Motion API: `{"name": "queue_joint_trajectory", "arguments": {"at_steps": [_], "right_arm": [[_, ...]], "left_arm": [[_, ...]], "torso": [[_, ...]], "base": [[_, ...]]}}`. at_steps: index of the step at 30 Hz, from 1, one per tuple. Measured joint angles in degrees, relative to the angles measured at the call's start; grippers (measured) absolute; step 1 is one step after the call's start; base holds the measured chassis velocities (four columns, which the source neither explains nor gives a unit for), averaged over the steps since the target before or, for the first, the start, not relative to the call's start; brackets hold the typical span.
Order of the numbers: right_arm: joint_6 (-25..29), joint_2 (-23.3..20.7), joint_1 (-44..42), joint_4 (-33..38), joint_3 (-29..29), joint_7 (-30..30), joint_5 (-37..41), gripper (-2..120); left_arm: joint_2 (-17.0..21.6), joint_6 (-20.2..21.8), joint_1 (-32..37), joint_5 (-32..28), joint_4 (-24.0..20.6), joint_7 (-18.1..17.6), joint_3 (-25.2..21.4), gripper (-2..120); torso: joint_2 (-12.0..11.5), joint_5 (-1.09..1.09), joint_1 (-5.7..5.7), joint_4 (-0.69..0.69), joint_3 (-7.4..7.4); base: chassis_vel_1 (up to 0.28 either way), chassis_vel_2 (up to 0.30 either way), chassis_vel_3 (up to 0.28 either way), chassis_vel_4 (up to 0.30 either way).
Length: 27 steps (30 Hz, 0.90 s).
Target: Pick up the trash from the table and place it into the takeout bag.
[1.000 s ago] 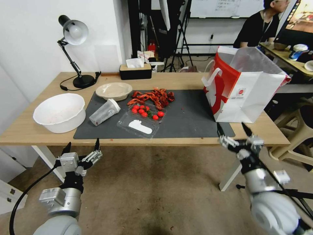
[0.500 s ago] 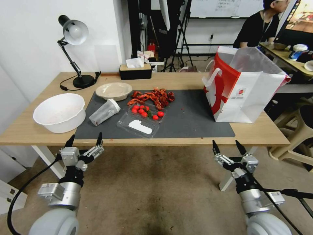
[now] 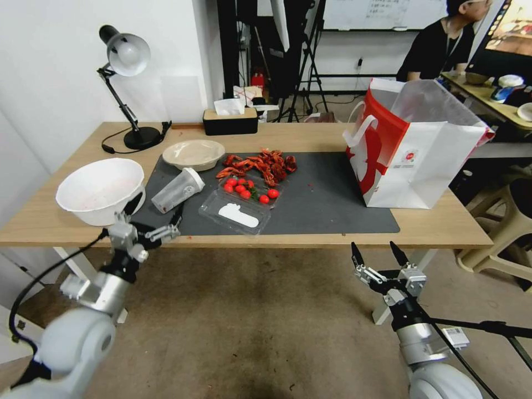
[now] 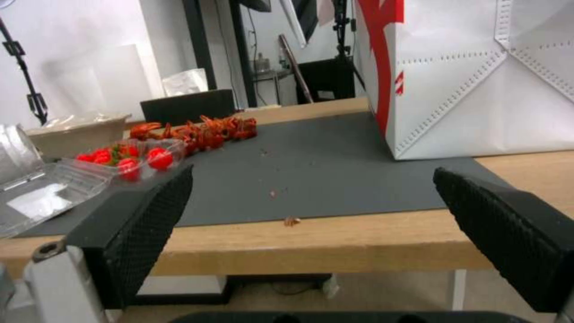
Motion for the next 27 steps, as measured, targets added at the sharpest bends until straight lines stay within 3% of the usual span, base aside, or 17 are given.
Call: {"name": "queue_joint_trajectory", "arguments": {"at_steps": [3,12,19,27], "right_arm": [[-0.29,0.21,-0.03,0.06,-0.19,0.01,-0.63,100],[-1.22,-0.95,2.3,0.03,-2.19,0.34,-0.89,100],[-1.42,-1.37,2.31,0.22,-2.22,0.53,-1.1,100],[-1.37,-1.69,2.05,-0.25,-2.03,0.56,-1.35,100]], "left_arm": [[4.92,0.2,-3.76,-0.38,3.39,1.09,1.11,100],[10.9,1.73,-6.43,-0.51,6.31,2.2,1.86,100],[15.46,4.09,-9.99,-1.02,8.09,5.01,4.85,100],[20.79,10.26,-16.26,0.65,10.81,7.84,11.11,100]], "torso": [[0.0,0.0,0.01,-0.01,0.0],[0.0,0.0,0.0,0.02,0.0],[0.0,0.01,0.0,0.0,0.0],[0.0,0.0,0.0,0.0,0.0]], "base": [[0.0,0.0,0.0,0.0],[0.0,0.0,0.0,0.0],[0.0,0.0,0.0,0.0],[0.0,0.0,0.0,0.0]]}}
